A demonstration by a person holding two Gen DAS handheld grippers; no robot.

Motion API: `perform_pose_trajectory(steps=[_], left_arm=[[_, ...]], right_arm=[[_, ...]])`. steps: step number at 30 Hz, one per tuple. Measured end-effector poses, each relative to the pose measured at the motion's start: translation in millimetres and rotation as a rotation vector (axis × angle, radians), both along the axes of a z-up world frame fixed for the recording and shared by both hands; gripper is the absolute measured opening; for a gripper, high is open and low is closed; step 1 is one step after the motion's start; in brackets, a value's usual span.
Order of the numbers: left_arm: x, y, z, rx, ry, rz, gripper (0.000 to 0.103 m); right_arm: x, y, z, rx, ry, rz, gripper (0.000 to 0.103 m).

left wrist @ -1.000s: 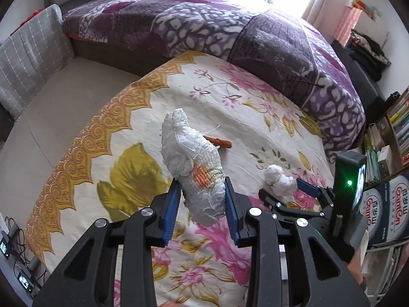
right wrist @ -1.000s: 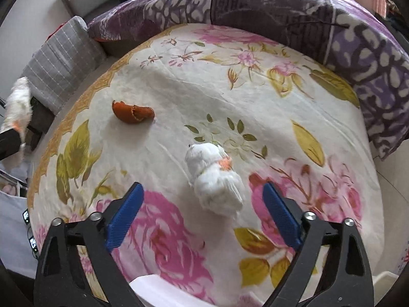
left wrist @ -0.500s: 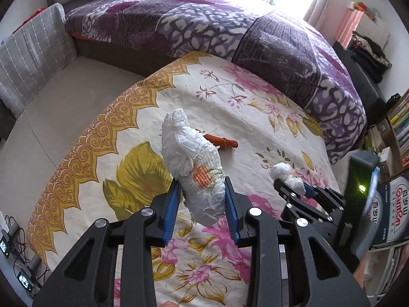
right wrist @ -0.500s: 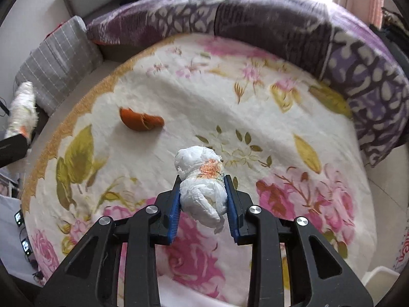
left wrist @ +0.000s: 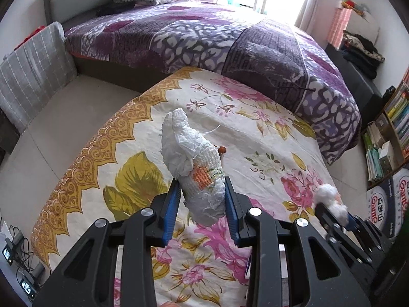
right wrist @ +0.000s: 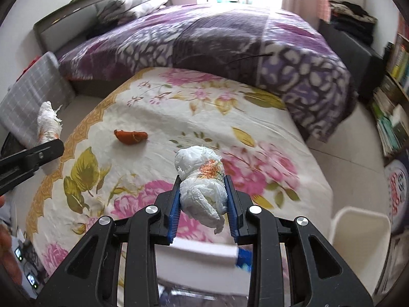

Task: Collect trash
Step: 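Carry both tissue bundles over the bin and open both tools to drop them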

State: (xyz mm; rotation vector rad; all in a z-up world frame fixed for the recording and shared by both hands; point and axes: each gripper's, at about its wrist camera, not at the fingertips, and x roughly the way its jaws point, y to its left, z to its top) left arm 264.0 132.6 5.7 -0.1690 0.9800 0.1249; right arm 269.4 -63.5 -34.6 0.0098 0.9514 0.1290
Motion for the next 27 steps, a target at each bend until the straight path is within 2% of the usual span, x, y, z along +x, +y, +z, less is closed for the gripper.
perform_pose_trajectory(steps=[13, 21, 27], left_arm=[[-13.9, -49.2, -8.7, 0.078, -0.013, -0.098, 0.033], [-18.1, -81.8, -16.1, 0.104, -0.016, -0.151, 0.033], [-21.3, -116.6, -18.4, 0.118, -0.032, -0.206, 0.033]], right_arm=[[-51.8, -61.4, -7.5, 0.014, -0.019, -0.150, 0.030], [-68.1, -101.0, -17.5, 0.009, -0.035, -0.248, 0.030], [-75.3, -131.8, -13.5, 0.006, -0.048, -0.307, 0.030]])
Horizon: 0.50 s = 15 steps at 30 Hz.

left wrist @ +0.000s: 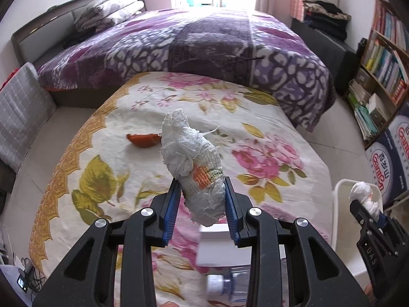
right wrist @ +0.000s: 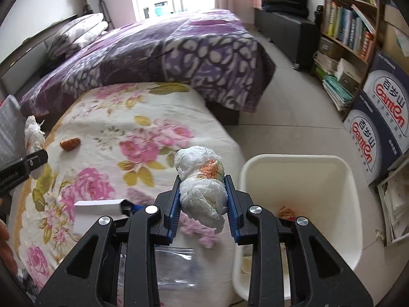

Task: Collect trash
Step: 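Carry both tissue bundles over the bin and open both tools to drop them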

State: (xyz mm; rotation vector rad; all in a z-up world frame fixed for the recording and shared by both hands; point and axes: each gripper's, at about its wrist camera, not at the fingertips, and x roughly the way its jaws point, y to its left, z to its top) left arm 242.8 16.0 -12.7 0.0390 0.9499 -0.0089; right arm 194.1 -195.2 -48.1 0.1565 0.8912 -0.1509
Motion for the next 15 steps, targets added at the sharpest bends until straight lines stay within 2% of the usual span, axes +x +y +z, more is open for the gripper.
perform_pose_trajectory(steps=[15], left_arm=[[-11.9, -90.1, -10.0, 0.011, -0.010, -0.151, 0.033]], right_arm=[[-23.5, -68.8, 7.6, 0.010, -0.001, -0.117, 0.030]])
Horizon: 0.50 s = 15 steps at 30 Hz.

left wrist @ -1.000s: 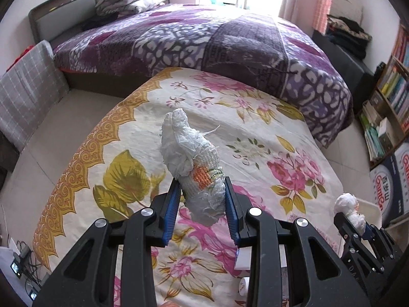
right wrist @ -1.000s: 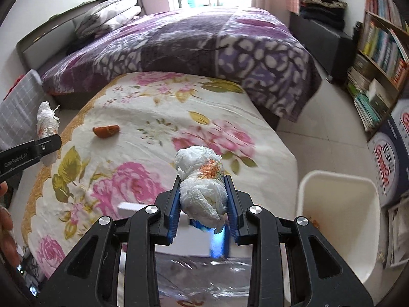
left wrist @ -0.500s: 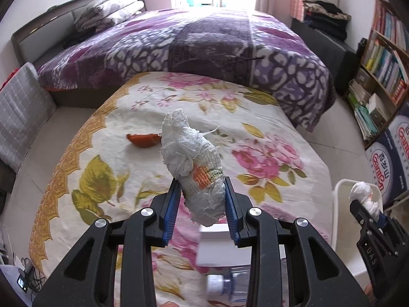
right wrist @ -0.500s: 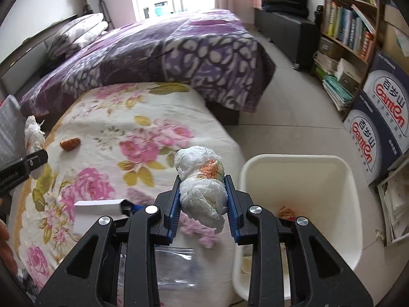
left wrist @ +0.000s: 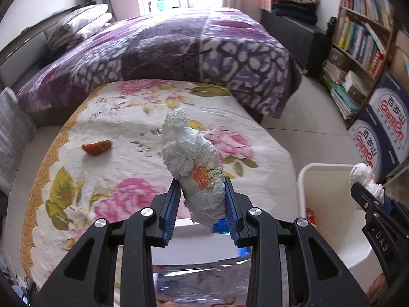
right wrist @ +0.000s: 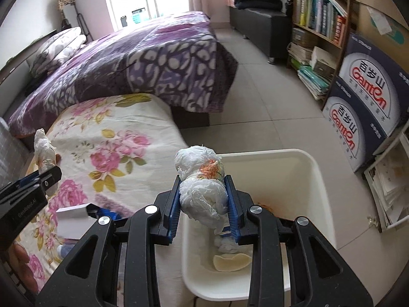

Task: Collect trash
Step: 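Carry both tissue bundles over the bin and open both tools to drop them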

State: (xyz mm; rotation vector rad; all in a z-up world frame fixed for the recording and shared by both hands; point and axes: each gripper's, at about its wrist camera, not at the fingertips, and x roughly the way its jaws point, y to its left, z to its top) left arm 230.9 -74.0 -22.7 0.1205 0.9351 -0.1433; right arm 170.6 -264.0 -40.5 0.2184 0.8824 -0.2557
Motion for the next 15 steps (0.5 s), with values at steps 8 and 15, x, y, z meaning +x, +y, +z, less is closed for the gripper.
perform_pose_trajectory(steps=[8, 15], left_arm=[[-12.3, -46.4, -6.2, 0.000, -0.001, -0.092, 0.033], [-24.9, -85.2, -13.3, 0.005, -0.004, -0.170, 0.033]], right_arm=[[-16.6, -37.0, 0.7, 0.001, 0.017, -0.069, 0.031], [-33.0, -67.0, -1.2, -0.001, 0.040, -0.125, 0.032]])
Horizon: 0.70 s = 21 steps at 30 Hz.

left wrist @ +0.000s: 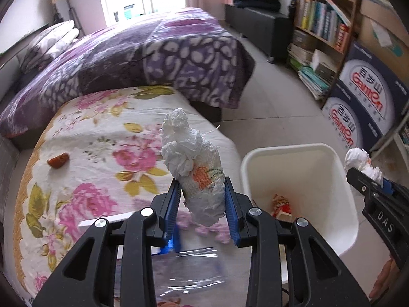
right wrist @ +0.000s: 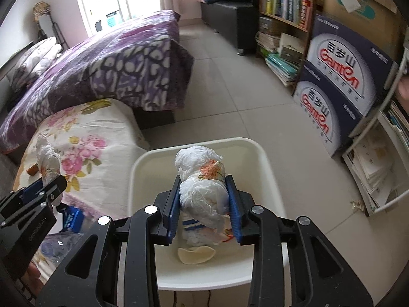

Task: Collect trash
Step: 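Carry both tissue bundles over the bin and open both tools to drop them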

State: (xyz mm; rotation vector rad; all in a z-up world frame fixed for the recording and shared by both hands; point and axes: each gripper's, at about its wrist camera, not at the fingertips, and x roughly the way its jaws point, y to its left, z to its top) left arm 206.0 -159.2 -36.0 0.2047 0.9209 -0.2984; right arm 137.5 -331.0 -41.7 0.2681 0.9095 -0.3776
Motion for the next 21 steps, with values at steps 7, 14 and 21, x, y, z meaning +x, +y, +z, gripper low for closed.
perform_pose_trajectory(steps=[7, 14, 21], left_arm=[[-13.5, -33.8, -5.6, -0.012, 0.010, -0.086, 0.033], [-23.8, -59.4, -7.7, -0.019, 0.017, -0.145, 0.034], [-30.9, -79.3, -10.3, -0.029, 0.034, -0.192, 0.034]], right_arm=[[-19.4, -31.7, 3.4, -0.002, 0.002, -0.100, 0.070], [-38.2, -58.3, 5.9, 0.000, -0.006, -0.179, 0.087], [-53.4, -80.7, 8.3, 0.022, -0.018, -0.236, 0.091]])
